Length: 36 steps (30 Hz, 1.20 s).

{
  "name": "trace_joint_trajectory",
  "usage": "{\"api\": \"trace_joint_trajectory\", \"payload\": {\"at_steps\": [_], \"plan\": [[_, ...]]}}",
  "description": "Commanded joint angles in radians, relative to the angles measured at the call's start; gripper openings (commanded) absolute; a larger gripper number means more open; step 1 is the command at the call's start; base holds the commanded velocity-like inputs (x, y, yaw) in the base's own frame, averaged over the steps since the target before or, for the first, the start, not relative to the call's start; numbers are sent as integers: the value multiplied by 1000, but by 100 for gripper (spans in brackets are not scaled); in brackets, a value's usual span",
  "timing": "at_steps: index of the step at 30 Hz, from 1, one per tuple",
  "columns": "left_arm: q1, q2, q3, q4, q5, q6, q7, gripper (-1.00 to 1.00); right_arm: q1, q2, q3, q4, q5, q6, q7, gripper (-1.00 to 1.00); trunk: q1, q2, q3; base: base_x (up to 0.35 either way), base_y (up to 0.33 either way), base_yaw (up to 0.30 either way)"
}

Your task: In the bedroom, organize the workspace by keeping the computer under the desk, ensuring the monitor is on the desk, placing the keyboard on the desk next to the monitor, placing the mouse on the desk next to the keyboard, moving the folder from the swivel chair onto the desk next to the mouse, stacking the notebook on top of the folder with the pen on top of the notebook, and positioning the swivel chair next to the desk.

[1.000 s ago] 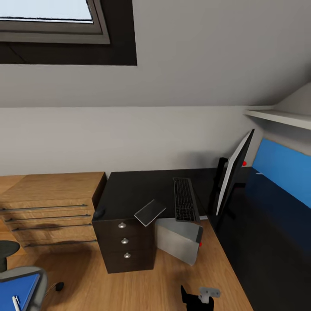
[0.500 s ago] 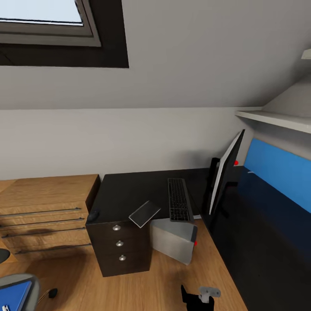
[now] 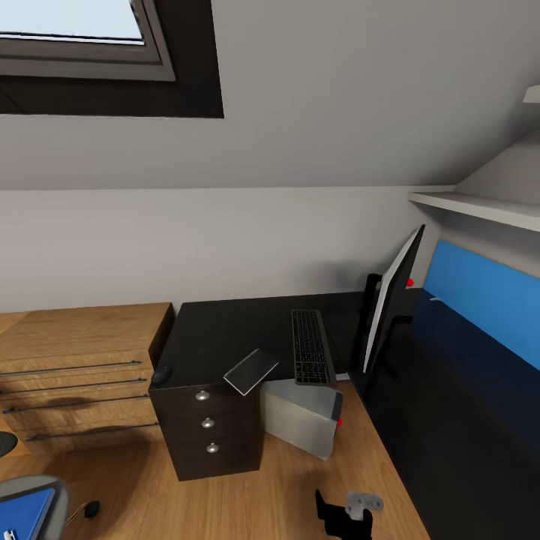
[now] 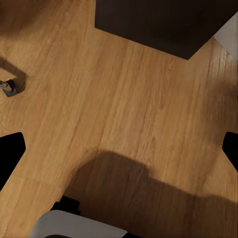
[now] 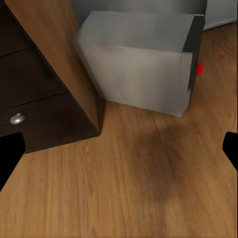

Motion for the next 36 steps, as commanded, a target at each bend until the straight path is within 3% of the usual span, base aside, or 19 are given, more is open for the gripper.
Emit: {"api": "trace_joint_trajectory", "payload": {"at_steps": [1,6,9,14,20,26,33,34,36], "plan": [[-1,1,-7,1,11,-5,-2,100,-1,2,-8,-10,5,1,0,100,0,-1,-1,0,0,0],[-1,2,-6,1,11,-5,-1,100,-2,29,-7,-161,21,84,-48,100,0,-1,-1,0,0,0],[-1,1,-6,1,11,-5,-1,100,-3,54,-7,-338,56,237,-81,100,0,-1,-1,0,0,0],[-1,2,-4,1,12,-5,0,100,-3,77,-7,-603,79,465,-103,100,0,-1,-1,0,0,0],[-1,5,-3,1,13,-5,3,100,-3,84,-6,-869,82,621,-113,100,0,-1,-1,0,0,0],[-1,11,-4,1,15,-5,2,100,-3,84,-1,-996,83,654,-130,100,0,-1,-1,0,0,0],[-1,18,-2,1,14,-21,-1,100,-3,84,6,-1018,86,653,-198,100,0,-1,-1,11,0,0],[-1,21,-2,1,15,-33,-2,100,-3,84,30,-1021,87,648,-238,100,0,-1,-1,257,0,0],[-1,21,-2,1,14,-35,-2,100,-3,84,45,-1022,87,627,-245,100,0,-1,-1,180,0,0]]}}
